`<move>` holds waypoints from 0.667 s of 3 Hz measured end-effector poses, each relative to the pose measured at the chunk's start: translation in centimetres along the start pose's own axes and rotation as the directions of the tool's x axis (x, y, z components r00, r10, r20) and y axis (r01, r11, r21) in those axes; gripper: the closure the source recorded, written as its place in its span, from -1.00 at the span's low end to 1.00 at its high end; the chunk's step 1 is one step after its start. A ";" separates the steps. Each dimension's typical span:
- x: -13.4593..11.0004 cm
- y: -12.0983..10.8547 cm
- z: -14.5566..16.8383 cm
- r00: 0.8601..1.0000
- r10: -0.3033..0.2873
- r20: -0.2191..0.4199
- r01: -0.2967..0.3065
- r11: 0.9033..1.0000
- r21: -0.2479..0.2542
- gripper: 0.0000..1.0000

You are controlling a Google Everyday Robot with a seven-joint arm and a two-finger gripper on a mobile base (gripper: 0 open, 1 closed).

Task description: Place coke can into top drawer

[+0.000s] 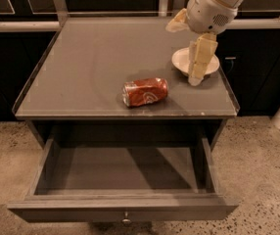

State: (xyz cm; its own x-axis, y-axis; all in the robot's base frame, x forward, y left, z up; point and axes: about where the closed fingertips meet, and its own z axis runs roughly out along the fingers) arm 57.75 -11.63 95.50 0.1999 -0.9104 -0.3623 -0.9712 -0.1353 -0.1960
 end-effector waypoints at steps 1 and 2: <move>-1.6 -1.2 1.7 0.994 -0.102 0.049 0.104 0.994 -0.037 -1.00; -1.8 -1.9 1.8 0.993 -0.104 0.052 0.105 0.994 -0.009 -1.00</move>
Offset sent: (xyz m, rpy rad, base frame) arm 0.0084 0.0193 -0.0061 0.0198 0.0030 0.0983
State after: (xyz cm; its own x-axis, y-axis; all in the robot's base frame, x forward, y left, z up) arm 59.48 -9.02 94.85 0.3068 -0.8696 -0.3870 -0.9460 -0.2338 -0.2245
